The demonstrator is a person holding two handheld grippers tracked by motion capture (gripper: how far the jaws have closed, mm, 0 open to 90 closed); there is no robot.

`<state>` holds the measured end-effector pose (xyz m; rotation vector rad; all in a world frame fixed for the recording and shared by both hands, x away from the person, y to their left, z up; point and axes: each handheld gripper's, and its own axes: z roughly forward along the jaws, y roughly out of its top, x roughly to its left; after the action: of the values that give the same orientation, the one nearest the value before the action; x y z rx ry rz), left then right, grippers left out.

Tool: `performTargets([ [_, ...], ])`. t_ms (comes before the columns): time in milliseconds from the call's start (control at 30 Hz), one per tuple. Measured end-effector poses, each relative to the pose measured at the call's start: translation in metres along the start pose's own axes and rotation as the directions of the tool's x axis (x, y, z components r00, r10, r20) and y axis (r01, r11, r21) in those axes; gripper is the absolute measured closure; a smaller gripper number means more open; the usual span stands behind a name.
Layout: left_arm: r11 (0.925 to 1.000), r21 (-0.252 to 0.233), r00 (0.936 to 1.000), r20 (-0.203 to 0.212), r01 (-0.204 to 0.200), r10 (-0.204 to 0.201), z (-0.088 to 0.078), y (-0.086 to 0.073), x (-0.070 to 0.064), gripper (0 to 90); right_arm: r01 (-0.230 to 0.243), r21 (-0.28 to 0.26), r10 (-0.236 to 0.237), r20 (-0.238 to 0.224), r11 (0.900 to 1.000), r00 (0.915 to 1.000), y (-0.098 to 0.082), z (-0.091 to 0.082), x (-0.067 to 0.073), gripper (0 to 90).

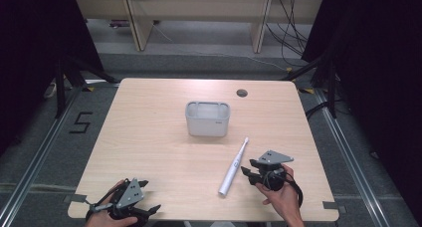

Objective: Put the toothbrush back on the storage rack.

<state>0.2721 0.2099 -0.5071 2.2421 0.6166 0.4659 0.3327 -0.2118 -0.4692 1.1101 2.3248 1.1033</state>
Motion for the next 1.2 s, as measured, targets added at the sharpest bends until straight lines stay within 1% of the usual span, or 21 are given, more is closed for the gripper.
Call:
performTargets([
  [100, 1.0000, 0.001, 1.0000, 0.003, 0.001, -0.001, 0.000, 0.000, 0.000, 14.8, 0.037, -0.014, -0.037, -0.012, 0.999, 0.9993, 0.004, 0.003, 0.007, 69.6],
  [200, 1.0000, 0.002, 1.0000, 0.002, 0.002, -0.002, 0.000, 0.000, 0.000, 14.8, 0.026, -0.012, -0.027, -0.036, 1.000, 0.9990, 0.007, 0.004, 0.012, 75.5],
  [233, 1.0000, 0.001, 1.0000, -0.002, 0.007, -0.007, 0.000, 0.000, -0.001, 14.8, 0.049, -0.038, -0.050, -0.036, 0.998, 0.9981, 0.009, 0.005, 0.015, 82.2],
  [300, 1.0000, 0.004, 1.0000, 0.003, 0.000, 0.000, 0.000, 0.000, 0.000, 14.8, 0.059, -0.045, -0.061, -0.042, 0.997, 0.9973, 0.010, 0.005, 0.019, 84.3],
  [333, 0.9997, 0.022, 1.0000, 0.001, -0.009, 0.009, -0.001, 0.000, 0.001, 14.8, 0.074, -0.042, -0.077, -0.059, 0.996, 0.9953, 0.012, 0.006, 0.021, 85.9],
  [367, 1.0000, 0.009, 1.0000, 0.001, -0.003, 0.003, 0.000, 0.000, 0.001, 14.8, 0.092, -0.033, -0.094, -0.068, 0.995, 0.9933, 0.013, 0.010, 0.027, 88.2],
  [400, 1.0000, 0.009, 1.0000, 0.001, -0.003, 0.003, 0.000, 0.000, 0.001, 14.8, 0.092, -0.033, -0.094, -0.068, 0.995, 0.9933, 0.013, 0.010, 0.027, 88.2],
  [433, 1.0000, -0.001, 1.0000, -0.002, 0.001, -0.001, 0.000, 0.000, -0.001, 14.8, 0.101, -0.017, -0.102, -0.101, 0.995, 0.9896, 0.014, 0.015, 0.033, 89.3],
  [533, 1.0000, 0.001, 1.0000, 0.000, 0.001, -0.001, 0.000, 0.000, 0.000, 14.8, 0.123, 0.004, -0.122, -0.122, 0.992, 0.9850, 0.016, 0.023, 0.041, 89.7],
  [600, 1.0000, 0.001, 1.0000, -0.001, 0.000, 0.000, 0.000, 0.000, 0.000, 14.8, 0.126, 0.010, -0.124, -0.120, 0.992, 0.9849, 0.016, 0.025, 0.044, 89.7],
  [633, 0.9999, 0.001, 0.9999, 0.002, 0.013, -0.013, 0.000, 0.000, -0.001, 14.7, 0.154, 0.014, -0.151, -0.131, 0.988, 0.9798, 0.018, 0.029, 0.047, 89.9],
  [667, 0.9999, 0.001, 0.9999, 0.003, 0.014, -0.014, 0.000, 0.000, -0.001, 14.8, 0.141, 0.024, -0.137, -0.136, 0.990, 0.9813, 0.018, 0.031, 0.051, 89.9],
  [700, 1.0000, 0.001, 1.0000, -0.003, 0.002, -0.002, 0.000, 0.000, 0.000, 14.8, 0.166, 0.023, -0.161, -0.144, 0.986, 0.9764, 0.018, 0.034, 0.050, 89.9],
  [767, 1.0000, 0.002, 1.0000, -0.003, 0.002, -0.002, 0.000, 0.000, 0.000, 14.8, 0.187, 0.029, -0.181, -0.143, 0.982, 0.9731, 0.019, 0.038, 0.052, 90.0],
  [800, 0.9999, 0.000, 0.9999, 0.002, 0.014, -0.014, 0.000, 0.000, -0.001, 14.8, 0.175, 0.049, -0.166, -0.152, 0.983, 0.9743, 0.019, 0.039, 0.054, 90.0],
  [867, 1.0000, 0.001, 1.0000, 0.002, 0.001, -0.001, 0.000, 0.000, 0.000, 14.8, 0.188, 0.045, -0.179, -0.156, 0.981, 0.9715, 0.018, 0.042, 0.055, 90.0],
  [900, 1.0000, 0.001, 1.0000, 0.001, 0.000, 0.000, 0.000, 0.000, 0.000, 14.8, 0.183, 0.075, -0.169, -0.169, 0.980, 0.9711, 0.017, 0.044, 0.058, 90.0],
  [967, 1.0000, 0.001, 1.0000, 0.000, 0.006, -0.006, 0.000, 0.000, 0.000, 14.8, 0.188, 0.073, -0.174, -0.163, 0.979, 0.9711, 0.015, 0.047, 0.059, 90.0],
  [1100, 1.0000, 0.000, 1.0000, 0.000, 0.000, 0.000, 0.000, 0.000, 0.000, 14.8, 0.199, 0.090, -0.180, -0.190, 0.976, 0.9653, 0.014, 0.048, 0.060, 90.0],
  [1133, 1.0000, 0.002, 1.0000, 0.000, 0.007, -0.007, 0.000, 0.000, -0.001, 14.8, 0.187, 0.115, -0.164, -0.183, 0.976, 0.9693, 0.014, 0.047, 0.060, 90.0],
  [1200, 0.9999, 0.013, 1.0000, 0.002, -0.002, 0.002, -0.001, 0.001, 0.000, 14.8, 0.206, 0.094, -0.185, -0.194, 0.974, 0.9633, 0.012, 0.049, 0.060, 90.0],
])
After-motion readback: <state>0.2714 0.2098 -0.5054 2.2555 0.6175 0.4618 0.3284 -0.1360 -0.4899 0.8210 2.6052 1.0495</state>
